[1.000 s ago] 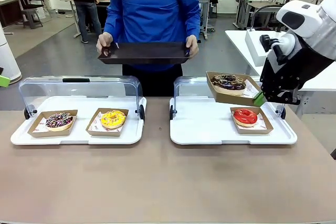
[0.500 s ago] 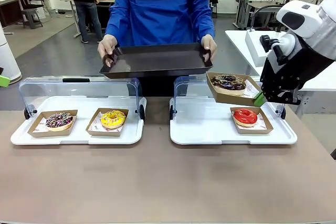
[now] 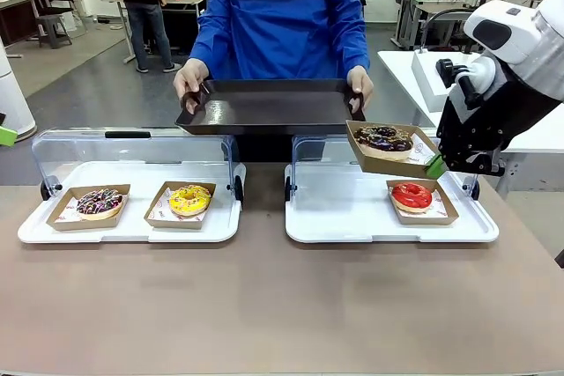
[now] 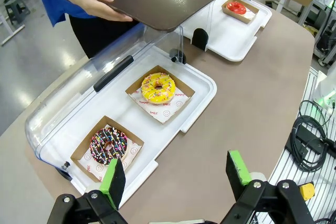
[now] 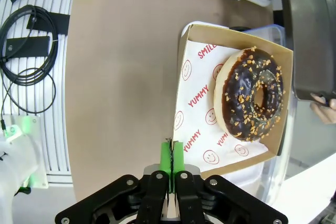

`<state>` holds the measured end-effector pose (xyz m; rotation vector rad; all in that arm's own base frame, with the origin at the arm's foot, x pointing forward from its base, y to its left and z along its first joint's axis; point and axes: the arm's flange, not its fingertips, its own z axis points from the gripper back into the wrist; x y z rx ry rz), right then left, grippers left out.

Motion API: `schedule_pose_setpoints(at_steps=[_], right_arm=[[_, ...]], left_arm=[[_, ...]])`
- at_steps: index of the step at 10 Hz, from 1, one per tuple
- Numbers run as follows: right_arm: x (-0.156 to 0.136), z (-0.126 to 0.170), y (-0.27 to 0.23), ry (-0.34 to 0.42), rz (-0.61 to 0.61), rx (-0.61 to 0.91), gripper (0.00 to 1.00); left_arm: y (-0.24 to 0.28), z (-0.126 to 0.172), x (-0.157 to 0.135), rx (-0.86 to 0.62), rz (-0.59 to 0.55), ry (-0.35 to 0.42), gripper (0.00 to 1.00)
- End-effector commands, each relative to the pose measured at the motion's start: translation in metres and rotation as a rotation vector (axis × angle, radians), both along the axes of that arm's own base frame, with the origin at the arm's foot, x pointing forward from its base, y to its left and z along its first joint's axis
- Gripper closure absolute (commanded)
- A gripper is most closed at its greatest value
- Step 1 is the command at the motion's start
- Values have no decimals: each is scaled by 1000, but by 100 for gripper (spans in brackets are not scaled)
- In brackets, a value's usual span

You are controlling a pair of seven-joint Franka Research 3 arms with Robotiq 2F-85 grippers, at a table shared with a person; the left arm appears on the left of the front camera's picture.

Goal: Provide the desired donut to the person.
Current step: Place the picked Paper togo box onto the Handle tray extended by the person.

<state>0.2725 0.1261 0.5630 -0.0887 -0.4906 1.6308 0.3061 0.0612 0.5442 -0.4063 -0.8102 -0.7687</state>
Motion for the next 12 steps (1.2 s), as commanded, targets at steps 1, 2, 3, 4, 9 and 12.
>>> schedule_pose_setpoints(at_steps=[1,2,3,4,9,12], right_arm=[[-2,0,-1,3,-15,-11,100],[-2,0,-1,3,-15,-11,100],[-2,0,-1,3,-15,-11,100],[-2,0,-1,3,-15,-11,100],[0,0,0,0,0,0,99],[65,72,47,-22,37,-65,99]], left_arm=[[0,0,0,-10,1,1,0],[0,0,0,-10,1,1,0],[0,0,0,-10,1,1,0],[0,0,0,-10,1,1,0],[0,0,0,-10,1,1,0],[0,0,0,-10,1,1,0]])
